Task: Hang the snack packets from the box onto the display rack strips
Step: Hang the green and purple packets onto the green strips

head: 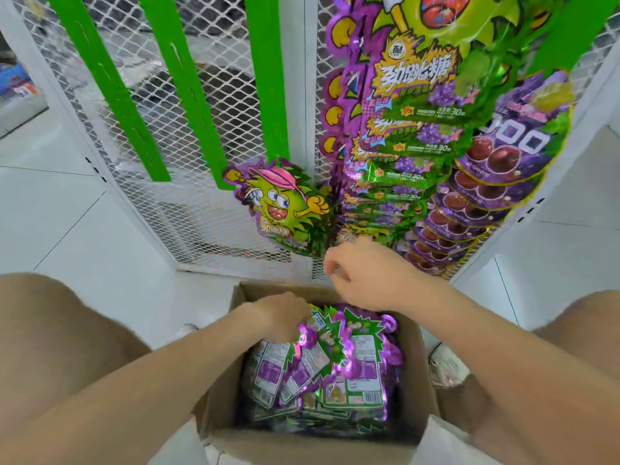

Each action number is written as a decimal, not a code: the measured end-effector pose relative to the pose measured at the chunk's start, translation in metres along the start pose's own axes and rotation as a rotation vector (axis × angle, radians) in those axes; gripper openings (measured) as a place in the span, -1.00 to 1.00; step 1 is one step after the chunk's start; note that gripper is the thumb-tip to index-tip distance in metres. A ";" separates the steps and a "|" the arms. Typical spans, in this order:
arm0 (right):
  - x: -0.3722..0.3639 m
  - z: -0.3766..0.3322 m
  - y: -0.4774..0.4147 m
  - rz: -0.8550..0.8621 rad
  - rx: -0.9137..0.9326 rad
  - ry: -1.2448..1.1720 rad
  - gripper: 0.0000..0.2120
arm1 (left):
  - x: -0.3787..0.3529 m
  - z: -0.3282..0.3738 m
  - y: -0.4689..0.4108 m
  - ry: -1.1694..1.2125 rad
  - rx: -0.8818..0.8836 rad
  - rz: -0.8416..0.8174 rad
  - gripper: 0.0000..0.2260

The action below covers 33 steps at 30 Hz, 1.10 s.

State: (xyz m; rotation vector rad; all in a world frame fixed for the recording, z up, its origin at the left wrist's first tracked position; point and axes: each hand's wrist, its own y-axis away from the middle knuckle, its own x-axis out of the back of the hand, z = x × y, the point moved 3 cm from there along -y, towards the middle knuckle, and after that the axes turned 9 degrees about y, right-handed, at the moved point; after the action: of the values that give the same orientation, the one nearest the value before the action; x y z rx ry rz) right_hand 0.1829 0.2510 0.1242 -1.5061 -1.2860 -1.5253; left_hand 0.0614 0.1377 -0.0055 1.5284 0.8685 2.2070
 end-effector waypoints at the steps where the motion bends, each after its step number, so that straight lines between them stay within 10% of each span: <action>1: -0.008 0.000 0.002 -0.092 0.021 0.039 -0.82 | -0.014 -0.002 -0.013 -0.047 0.006 -0.008 -0.71; 13: -0.043 0.002 0.014 -0.417 0.082 0.254 -0.97 | -0.054 -0.018 -0.047 -0.320 -0.089 0.085 -0.34; 21: -0.045 -0.004 0.018 -0.456 0.102 0.226 -0.92 | -0.053 -0.017 -0.039 -0.572 -0.118 0.018 -0.58; 30: -0.033 -0.016 0.011 -0.250 0.124 0.027 -0.73 | 0.071 0.002 0.049 0.185 -0.073 0.347 -0.81; 33: -0.022 -0.024 0.015 -0.159 0.081 -0.153 -0.39 | 0.099 0.004 0.082 0.480 -0.031 0.531 -0.77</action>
State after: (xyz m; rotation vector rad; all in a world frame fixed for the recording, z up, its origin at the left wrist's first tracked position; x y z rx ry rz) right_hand 0.1913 0.2200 0.1085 -1.5233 -1.5699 -1.4588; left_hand 0.0342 0.1324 0.1203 1.3444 0.5823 3.0363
